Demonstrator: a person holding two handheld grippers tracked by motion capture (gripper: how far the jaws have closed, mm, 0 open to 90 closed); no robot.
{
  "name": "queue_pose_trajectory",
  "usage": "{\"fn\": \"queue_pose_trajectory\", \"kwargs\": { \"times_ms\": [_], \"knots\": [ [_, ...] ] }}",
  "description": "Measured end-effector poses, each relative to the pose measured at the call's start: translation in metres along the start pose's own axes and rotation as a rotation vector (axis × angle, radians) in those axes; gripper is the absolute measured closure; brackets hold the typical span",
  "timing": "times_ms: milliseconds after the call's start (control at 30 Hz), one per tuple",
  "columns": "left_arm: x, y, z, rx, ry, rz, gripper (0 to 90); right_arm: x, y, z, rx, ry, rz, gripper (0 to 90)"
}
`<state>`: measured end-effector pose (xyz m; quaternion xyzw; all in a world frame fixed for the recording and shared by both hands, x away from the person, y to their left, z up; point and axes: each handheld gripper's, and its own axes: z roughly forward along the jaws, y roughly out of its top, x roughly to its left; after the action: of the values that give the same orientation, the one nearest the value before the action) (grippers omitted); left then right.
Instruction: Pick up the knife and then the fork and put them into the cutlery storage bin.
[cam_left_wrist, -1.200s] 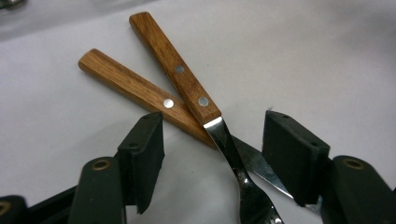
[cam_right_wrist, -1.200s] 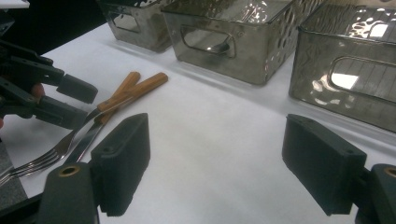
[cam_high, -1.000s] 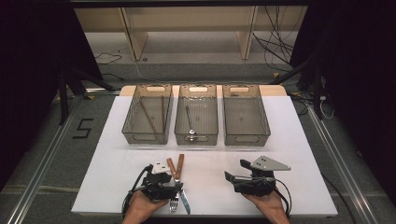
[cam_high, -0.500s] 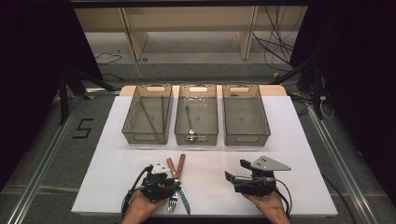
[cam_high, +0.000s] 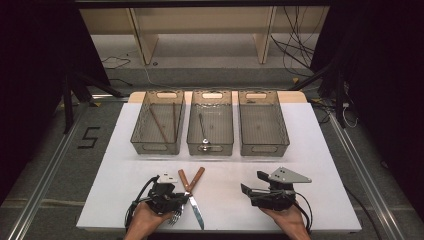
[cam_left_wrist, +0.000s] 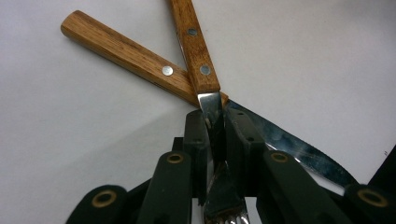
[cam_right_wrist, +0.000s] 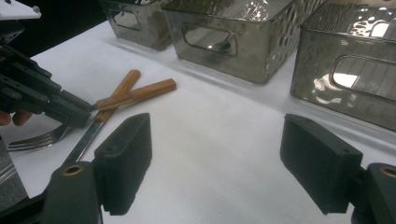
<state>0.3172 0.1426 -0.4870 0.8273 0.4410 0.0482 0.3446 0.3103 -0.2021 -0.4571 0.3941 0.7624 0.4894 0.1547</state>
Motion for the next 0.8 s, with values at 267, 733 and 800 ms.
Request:
{"fn": "queue_pose_trajectory", "kwargs": {
  "times_ms": [267, 733, 800],
  "knots": [
    [0.000, -0.001, -0.002, -0.004, -0.022, 0.011, 87.6, 0.000, 0.000, 0.000, -0.001, -0.001, 0.000, 25.8],
    [0.001, 0.002, -0.009, -0.024, -0.066, 0.020, 88.1, 0.002, 0.000, 0.000, -0.003, 0.007, -0.007, 25.9],
    [0.001, 0.003, -0.011, -0.027, -0.089, 0.025, 88.1, 0.003, 0.001, 0.000, -0.006, 0.011, -0.010, 25.9]
  ]
}}
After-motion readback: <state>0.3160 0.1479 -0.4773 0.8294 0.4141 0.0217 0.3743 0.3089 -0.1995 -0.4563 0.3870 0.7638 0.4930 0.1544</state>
